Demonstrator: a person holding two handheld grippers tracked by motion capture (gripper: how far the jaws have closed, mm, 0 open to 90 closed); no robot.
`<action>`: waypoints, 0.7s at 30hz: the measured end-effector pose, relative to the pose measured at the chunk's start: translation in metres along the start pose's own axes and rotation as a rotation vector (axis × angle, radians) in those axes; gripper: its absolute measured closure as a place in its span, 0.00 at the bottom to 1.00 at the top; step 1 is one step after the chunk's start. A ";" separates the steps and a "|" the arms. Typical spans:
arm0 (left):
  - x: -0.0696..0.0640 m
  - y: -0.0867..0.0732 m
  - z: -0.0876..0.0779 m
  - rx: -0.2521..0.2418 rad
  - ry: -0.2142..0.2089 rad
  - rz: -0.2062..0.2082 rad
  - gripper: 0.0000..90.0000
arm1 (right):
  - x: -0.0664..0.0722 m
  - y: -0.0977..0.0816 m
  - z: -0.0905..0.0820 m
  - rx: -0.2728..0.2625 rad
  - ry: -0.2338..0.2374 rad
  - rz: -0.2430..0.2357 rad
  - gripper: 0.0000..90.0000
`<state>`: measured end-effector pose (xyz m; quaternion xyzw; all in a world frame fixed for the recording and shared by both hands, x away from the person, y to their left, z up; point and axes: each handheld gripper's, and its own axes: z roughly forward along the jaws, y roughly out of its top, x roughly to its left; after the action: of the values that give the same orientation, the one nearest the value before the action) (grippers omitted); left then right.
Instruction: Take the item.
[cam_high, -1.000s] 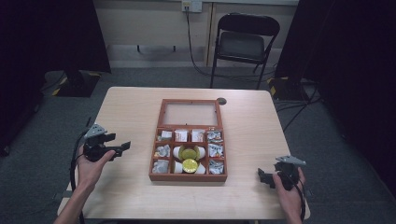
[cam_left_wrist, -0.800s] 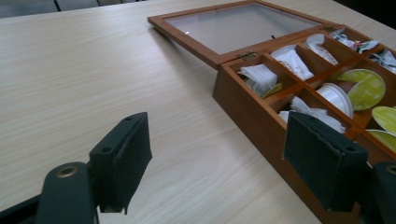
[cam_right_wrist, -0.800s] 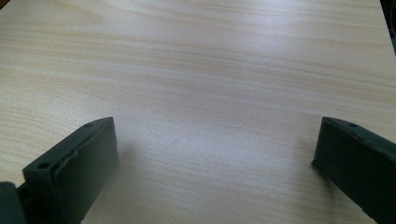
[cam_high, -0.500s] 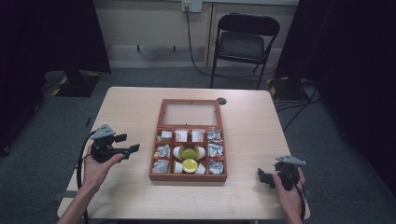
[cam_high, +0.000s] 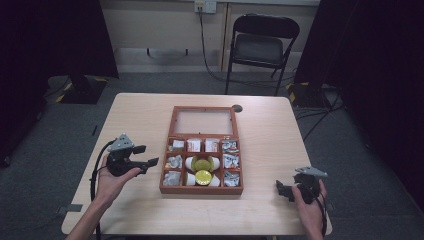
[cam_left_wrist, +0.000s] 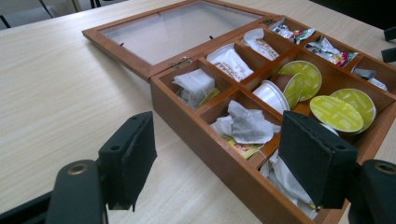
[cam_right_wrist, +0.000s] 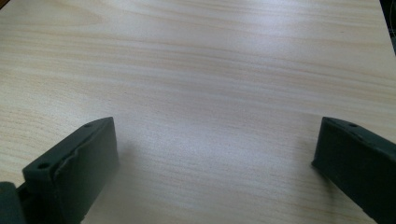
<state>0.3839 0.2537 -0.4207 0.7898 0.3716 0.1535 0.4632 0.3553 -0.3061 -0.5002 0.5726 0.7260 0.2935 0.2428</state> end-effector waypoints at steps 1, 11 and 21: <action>-0.001 0.001 0.000 -0.002 0.000 0.004 0.30 | 0.000 0.000 0.000 0.000 0.000 0.000 0.00; -0.013 0.011 0.007 -0.003 -0.027 0.027 0.30 | 0.000 0.000 0.000 0.000 -0.001 0.001 0.00; -0.025 0.018 0.027 0.017 -0.082 0.042 0.32 | 0.000 0.000 0.000 0.000 -0.001 0.001 0.00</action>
<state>0.3912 0.2136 -0.4168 0.8069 0.3370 0.1274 0.4680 0.3553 -0.3059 -0.5002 0.5733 0.7255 0.2932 0.2430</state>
